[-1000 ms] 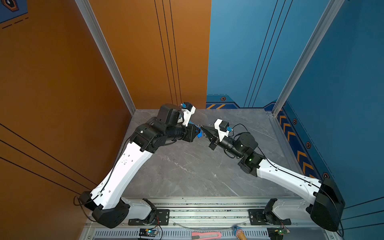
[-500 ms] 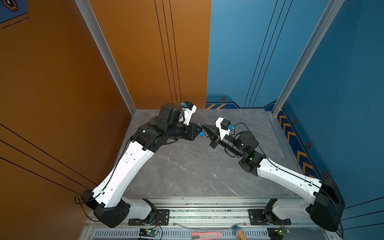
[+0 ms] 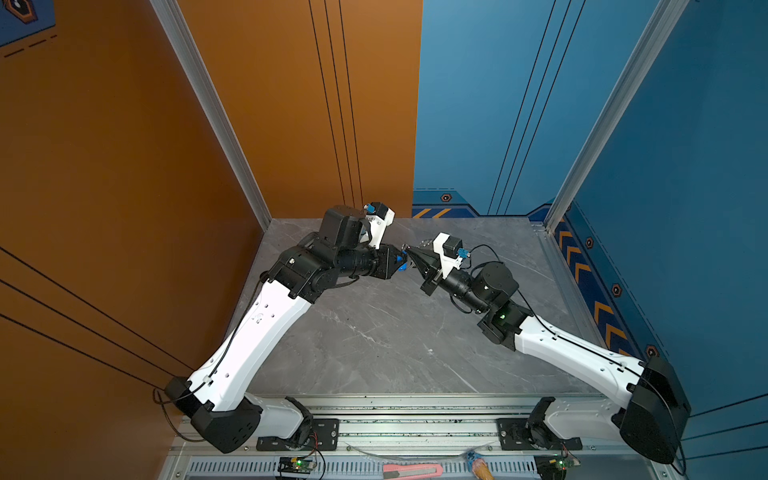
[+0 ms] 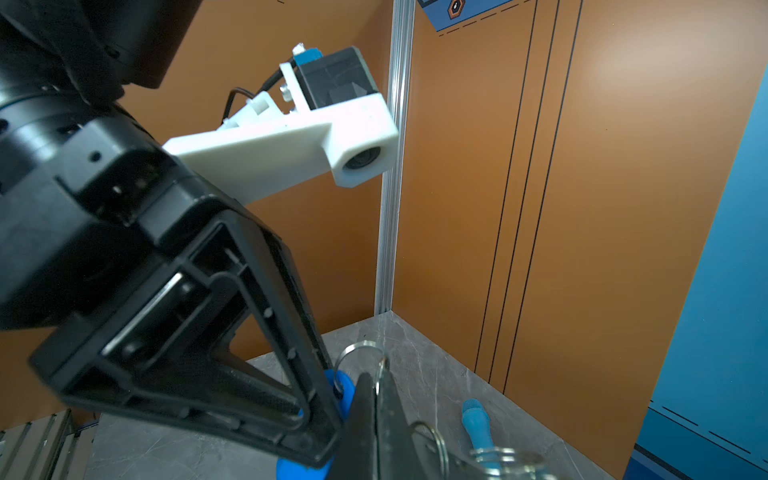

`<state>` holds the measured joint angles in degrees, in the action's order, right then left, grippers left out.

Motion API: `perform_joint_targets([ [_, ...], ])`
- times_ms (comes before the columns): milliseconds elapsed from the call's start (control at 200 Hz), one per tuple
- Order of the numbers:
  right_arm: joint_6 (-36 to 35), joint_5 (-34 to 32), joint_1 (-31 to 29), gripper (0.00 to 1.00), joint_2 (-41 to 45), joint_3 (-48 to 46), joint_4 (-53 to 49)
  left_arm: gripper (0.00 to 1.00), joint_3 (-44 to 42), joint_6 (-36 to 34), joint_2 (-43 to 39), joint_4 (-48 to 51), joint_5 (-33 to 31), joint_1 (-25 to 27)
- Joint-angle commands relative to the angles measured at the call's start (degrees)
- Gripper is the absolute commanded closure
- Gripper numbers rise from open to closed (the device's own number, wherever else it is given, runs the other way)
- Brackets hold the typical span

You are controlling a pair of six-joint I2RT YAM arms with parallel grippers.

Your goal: Remove the keys from the keyring

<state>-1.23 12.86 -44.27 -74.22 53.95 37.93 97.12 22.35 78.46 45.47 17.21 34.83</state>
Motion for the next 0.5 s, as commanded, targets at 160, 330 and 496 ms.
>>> perform_joint_targets([
  [160,-0.2,6.5,-1.6,1.00,1.3,1.9,-1.6,0.88,1.0,0.0,2.1,-6.8,3.0,0.7],
  [330,-0.7,6.3,-1.3,1.00,2.0,1.7,-2.2,1.00,1.4,-0.2,1.9,-6.9,3.1,0.7],
  [496,-3.5,6.0,-1.0,1.00,2.9,1.5,-4.8,1.00,1.4,-0.4,0.8,-5.8,2.2,0.3],
])
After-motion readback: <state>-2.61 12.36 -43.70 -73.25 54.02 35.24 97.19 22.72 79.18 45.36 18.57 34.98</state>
